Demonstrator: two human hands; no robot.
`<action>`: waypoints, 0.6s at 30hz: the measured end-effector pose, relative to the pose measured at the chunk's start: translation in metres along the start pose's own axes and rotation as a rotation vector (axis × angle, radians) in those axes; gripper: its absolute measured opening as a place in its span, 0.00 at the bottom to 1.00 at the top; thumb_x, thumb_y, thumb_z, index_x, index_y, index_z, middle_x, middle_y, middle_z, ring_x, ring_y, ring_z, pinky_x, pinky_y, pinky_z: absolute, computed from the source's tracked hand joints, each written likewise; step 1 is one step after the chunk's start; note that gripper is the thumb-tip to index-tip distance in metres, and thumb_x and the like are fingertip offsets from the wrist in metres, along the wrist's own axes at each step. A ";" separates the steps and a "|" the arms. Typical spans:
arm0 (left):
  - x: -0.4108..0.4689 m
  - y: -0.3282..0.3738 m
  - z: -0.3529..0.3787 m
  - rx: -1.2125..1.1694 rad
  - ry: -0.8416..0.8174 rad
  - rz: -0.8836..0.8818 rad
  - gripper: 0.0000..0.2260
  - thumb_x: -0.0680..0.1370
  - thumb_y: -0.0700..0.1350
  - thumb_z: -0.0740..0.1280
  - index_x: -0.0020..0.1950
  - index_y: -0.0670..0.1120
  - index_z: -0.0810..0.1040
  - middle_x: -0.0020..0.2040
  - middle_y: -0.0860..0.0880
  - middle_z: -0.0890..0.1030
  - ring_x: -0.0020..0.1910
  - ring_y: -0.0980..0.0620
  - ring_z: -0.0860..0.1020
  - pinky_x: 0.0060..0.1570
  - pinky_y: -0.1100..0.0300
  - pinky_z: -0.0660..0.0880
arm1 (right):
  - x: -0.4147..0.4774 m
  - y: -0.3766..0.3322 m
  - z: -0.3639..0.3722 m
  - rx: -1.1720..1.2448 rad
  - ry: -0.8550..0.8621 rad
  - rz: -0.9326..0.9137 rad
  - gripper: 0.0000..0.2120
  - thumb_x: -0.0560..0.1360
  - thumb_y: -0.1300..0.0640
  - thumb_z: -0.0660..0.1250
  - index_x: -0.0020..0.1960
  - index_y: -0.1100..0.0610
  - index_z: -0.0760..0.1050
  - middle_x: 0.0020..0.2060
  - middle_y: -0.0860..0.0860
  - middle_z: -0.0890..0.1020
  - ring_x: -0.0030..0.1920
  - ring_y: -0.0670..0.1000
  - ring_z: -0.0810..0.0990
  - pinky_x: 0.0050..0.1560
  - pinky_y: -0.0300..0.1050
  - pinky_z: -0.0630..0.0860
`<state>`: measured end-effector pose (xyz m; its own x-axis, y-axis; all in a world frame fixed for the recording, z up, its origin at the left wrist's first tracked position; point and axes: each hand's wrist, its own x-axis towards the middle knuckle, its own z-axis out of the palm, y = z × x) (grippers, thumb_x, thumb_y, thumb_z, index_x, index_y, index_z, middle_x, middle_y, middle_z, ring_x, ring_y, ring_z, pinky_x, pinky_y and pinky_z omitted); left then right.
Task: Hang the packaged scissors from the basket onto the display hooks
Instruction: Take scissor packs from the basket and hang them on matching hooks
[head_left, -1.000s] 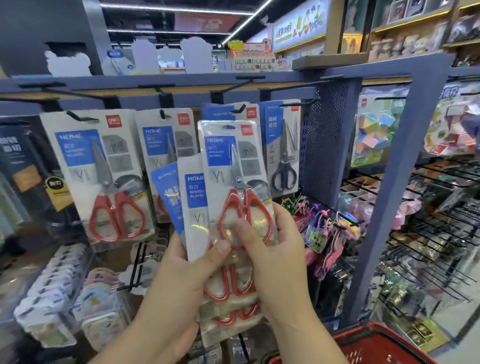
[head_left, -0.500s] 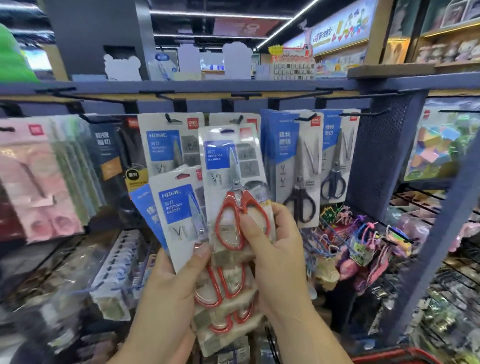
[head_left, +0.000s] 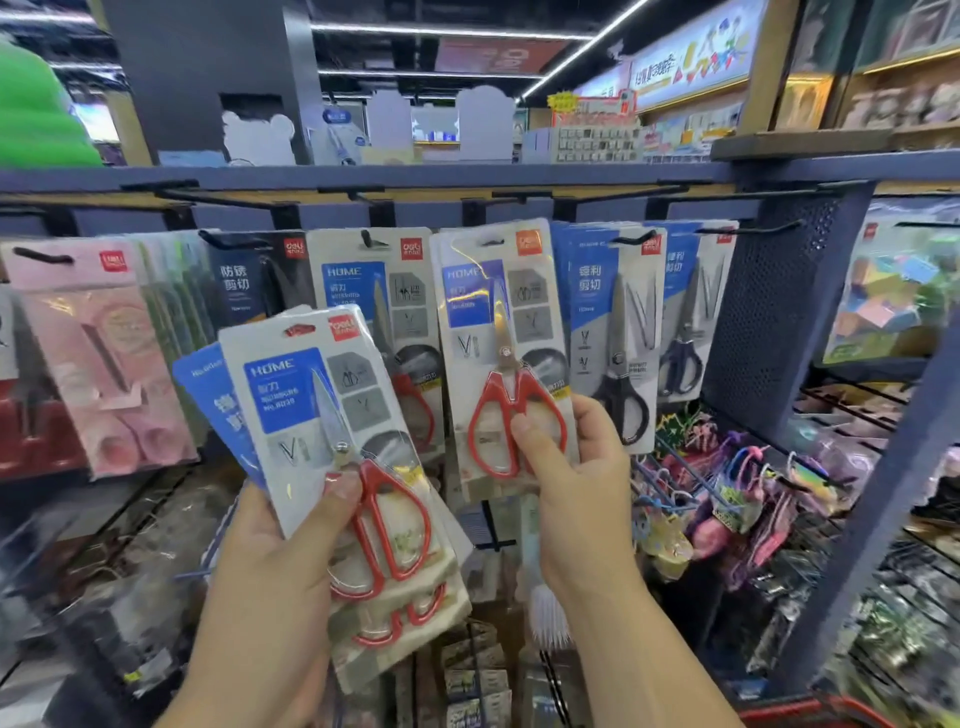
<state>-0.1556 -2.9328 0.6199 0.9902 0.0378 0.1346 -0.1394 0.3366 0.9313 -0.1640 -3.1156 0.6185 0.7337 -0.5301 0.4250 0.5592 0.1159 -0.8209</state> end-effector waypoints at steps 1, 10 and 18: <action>0.000 0.001 -0.002 -0.002 0.012 0.008 0.14 0.79 0.42 0.69 0.63 0.55 0.82 0.54 0.53 0.89 0.50 0.51 0.88 0.42 0.55 0.84 | 0.001 0.001 0.000 -0.016 0.004 -0.011 0.11 0.78 0.64 0.73 0.47 0.49 0.80 0.43 0.49 0.85 0.46 0.48 0.83 0.49 0.45 0.81; -0.001 0.004 -0.014 -0.073 -0.004 0.002 0.16 0.79 0.44 0.69 0.66 0.54 0.81 0.56 0.50 0.89 0.48 0.50 0.88 0.34 0.59 0.83 | 0.006 0.002 -0.002 -0.015 0.055 -0.050 0.10 0.78 0.65 0.72 0.48 0.51 0.79 0.41 0.45 0.85 0.44 0.46 0.84 0.46 0.40 0.81; -0.004 0.005 -0.014 -0.067 -0.034 -0.017 0.20 0.74 0.48 0.70 0.66 0.56 0.82 0.58 0.49 0.88 0.55 0.43 0.87 0.44 0.46 0.86 | 0.012 0.014 -0.004 -0.120 0.035 0.002 0.06 0.79 0.56 0.73 0.47 0.46 0.80 0.46 0.48 0.86 0.48 0.50 0.84 0.53 0.51 0.80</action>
<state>-0.1596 -2.9179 0.6188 0.9913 0.0003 0.1317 -0.1209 0.3995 0.9088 -0.1486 -3.1241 0.6106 0.7195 -0.5593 0.4117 0.5063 0.0166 -0.8622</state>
